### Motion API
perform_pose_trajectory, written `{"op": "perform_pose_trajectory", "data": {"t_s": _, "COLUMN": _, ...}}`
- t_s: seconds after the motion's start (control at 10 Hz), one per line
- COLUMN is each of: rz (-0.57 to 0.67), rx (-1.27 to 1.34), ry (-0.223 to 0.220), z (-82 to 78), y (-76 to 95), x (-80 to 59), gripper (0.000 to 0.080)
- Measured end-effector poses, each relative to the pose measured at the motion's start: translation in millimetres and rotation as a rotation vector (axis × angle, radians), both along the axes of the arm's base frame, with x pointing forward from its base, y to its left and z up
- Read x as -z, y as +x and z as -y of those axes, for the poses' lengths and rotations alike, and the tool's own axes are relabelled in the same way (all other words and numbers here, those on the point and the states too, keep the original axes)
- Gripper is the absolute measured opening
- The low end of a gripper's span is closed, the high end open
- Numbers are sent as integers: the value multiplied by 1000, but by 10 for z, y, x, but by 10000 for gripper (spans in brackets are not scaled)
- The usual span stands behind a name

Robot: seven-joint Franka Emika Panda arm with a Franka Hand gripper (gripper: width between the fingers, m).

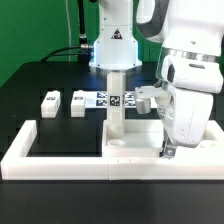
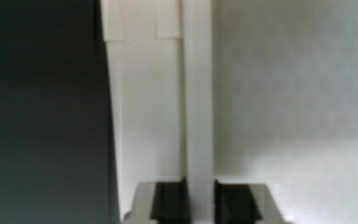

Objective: Assemble desk

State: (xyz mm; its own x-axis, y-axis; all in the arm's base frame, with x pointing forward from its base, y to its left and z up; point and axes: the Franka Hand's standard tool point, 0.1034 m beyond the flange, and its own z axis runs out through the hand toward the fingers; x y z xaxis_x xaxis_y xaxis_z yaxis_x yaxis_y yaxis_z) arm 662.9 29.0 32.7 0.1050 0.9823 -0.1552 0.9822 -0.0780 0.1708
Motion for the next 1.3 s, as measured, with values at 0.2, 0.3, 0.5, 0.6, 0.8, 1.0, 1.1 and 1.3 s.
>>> {"op": "perform_pose_trajectory", "data": {"t_s": 0.2, "rz": -1, "rx": 1, "ry": 0, "z": 6, "y": -2, "x": 3, "gripper": 169}}
{"op": "perform_pose_trajectory", "data": {"t_s": 0.3, "rz": -1, "rx": 1, "ry": 0, "z": 9, "y": -2, "x": 4, "gripper": 387}}
{"op": "perform_pose_trajectory", "data": {"t_s": 0.5, "rz": -1, "rx": 3, "ry": 0, "z": 16, "y": -2, "x": 5, "gripper": 610}}
{"op": "perform_pose_trajectory", "data": {"t_s": 0.6, "rz": -1, "rx": 3, "ry": 0, "z": 19, "y": -2, "x": 5, "gripper": 610}}
{"op": "perform_pose_trajectory", "data": {"t_s": 0.8, "rz": -1, "rx": 4, "ry": 0, "z": 26, "y": -2, "x": 5, "gripper": 643}}
{"op": "perform_pose_trajectory", "data": {"t_s": 1.0, "rz": -1, "rx": 5, "ry": 0, "z": 31, "y": -2, "x": 5, "gripper": 648}}
{"op": "perform_pose_trajectory", "data": {"t_s": 1.1, "rz": -1, "rx": 5, "ry": 0, "z": 33, "y": -2, "x": 5, "gripper": 649}}
{"op": "perform_pose_trajectory", "data": {"t_s": 1.3, "rz": -8, "rx": 31, "ry": -6, "z": 101, "y": 3, "x": -228, "gripper": 649}}
